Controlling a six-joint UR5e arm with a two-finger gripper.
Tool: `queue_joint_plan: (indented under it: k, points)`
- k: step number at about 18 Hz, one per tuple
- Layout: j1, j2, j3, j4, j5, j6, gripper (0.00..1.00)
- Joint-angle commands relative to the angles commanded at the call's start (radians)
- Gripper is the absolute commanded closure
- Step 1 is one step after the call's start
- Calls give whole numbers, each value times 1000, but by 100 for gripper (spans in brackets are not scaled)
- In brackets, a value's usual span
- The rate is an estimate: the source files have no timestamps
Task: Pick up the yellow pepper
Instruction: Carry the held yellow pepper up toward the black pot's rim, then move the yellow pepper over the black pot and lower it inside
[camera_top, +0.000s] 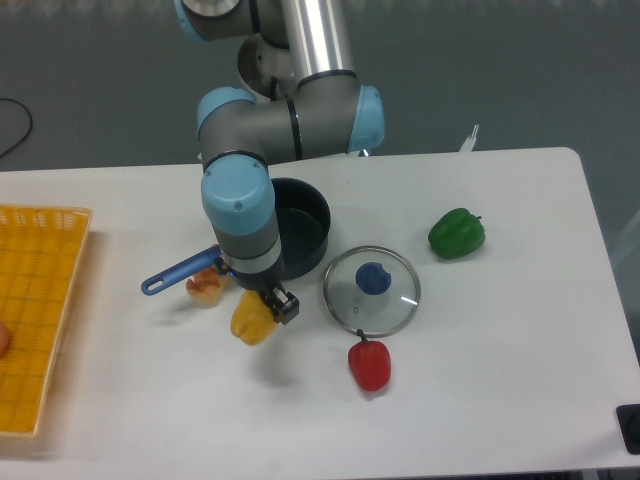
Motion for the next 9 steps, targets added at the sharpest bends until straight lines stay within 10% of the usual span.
queue_joint_plan:
  k: [9]
  points:
    - [-12,38,-38,-59,8,81,40]
